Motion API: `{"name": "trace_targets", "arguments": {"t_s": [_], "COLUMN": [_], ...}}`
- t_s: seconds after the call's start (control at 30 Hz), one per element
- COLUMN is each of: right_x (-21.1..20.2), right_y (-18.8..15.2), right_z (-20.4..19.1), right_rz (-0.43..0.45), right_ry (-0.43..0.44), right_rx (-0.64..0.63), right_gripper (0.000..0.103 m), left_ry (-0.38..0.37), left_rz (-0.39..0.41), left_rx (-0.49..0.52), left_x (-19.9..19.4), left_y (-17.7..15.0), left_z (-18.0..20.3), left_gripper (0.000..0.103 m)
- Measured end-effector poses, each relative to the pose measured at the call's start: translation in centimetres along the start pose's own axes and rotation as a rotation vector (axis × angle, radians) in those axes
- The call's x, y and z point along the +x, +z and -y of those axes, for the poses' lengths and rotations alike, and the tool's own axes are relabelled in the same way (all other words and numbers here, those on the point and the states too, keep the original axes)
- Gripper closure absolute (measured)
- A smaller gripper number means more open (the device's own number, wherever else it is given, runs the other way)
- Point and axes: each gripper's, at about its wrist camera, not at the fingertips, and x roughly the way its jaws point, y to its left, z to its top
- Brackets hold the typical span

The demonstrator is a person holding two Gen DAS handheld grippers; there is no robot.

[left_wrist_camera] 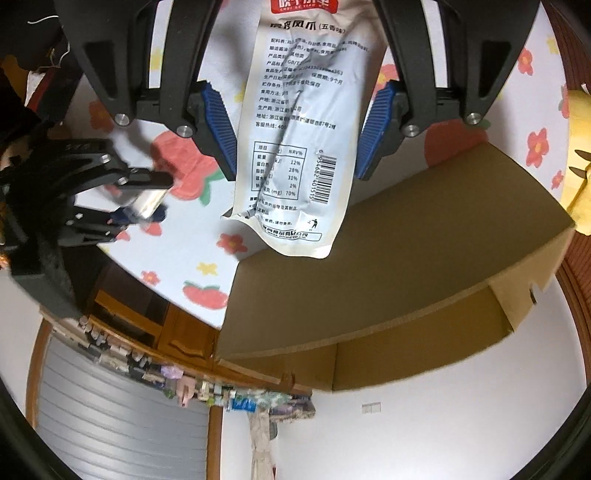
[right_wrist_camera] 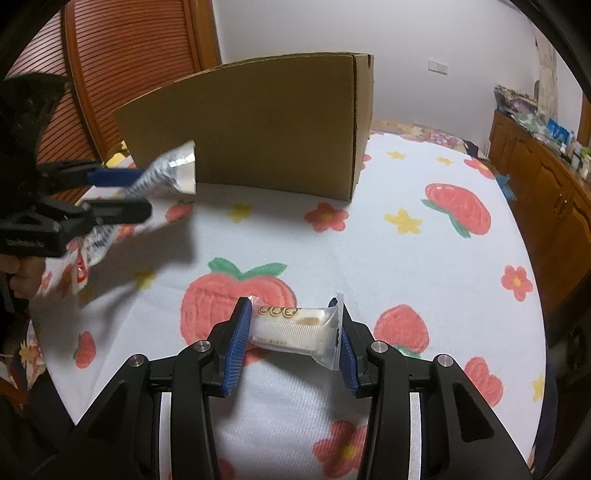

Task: Organize snacks
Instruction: 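Carry the sausage pack and white packet over the box and release both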

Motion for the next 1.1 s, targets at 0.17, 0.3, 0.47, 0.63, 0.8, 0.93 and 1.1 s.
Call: {"name": "trace_targets", "arguments": {"t_s": [0.17, 0.3, 0.47, 0.63, 0.8, 0.93, 1.1], "right_x": [-0.5, -1.5, -3.2, -4.9, -5.1, -4.0, -2.1], "right_y": [0.3, 1.3, 4.0, 8.7, 12.9, 15.3, 17.3], "right_z": [-0.5, -1.1, -1.9, -2.8, -3.3, -3.1, -2.2], "right_rz": [0.013, 0.041, 0.098, 0.190, 0.253, 0.273, 0.264], "right_ry": [0.001, 0.006, 0.017, 0.015, 0.025, 0.031, 0.023], "right_rx": [-0.011, -0.032, -0.072, -0.121, -0.143, -0.131, -0.112], "right_gripper": [0.061, 0.061, 0.060, 0.060, 0.060, 0.060, 0.060], "left_ry": [0.007, 0.021, 0.057, 0.090, 0.142, 0.172, 0.193], "left_rz": [0.055, 0.099, 0.163, 0.210, 0.229, 0.221, 0.220], "left_rx": [0.007, 0.005, -0.005, -0.025, -0.037, -0.066, -0.071], "left_x": [-1.7, -3.2, -4.9, -5.4, -4.2, -2.8, -2.0], "left_y": [0.9, 2.1, 5.2, 8.7, 11.7, 12.7, 13.2], "left_z": [0.3, -0.1, -1.6, -3.9, -6.3, -8.0, -9.3], "left_gripper": [0.040, 0.040, 0.040, 0.040, 0.040, 0.040, 0.040]}}
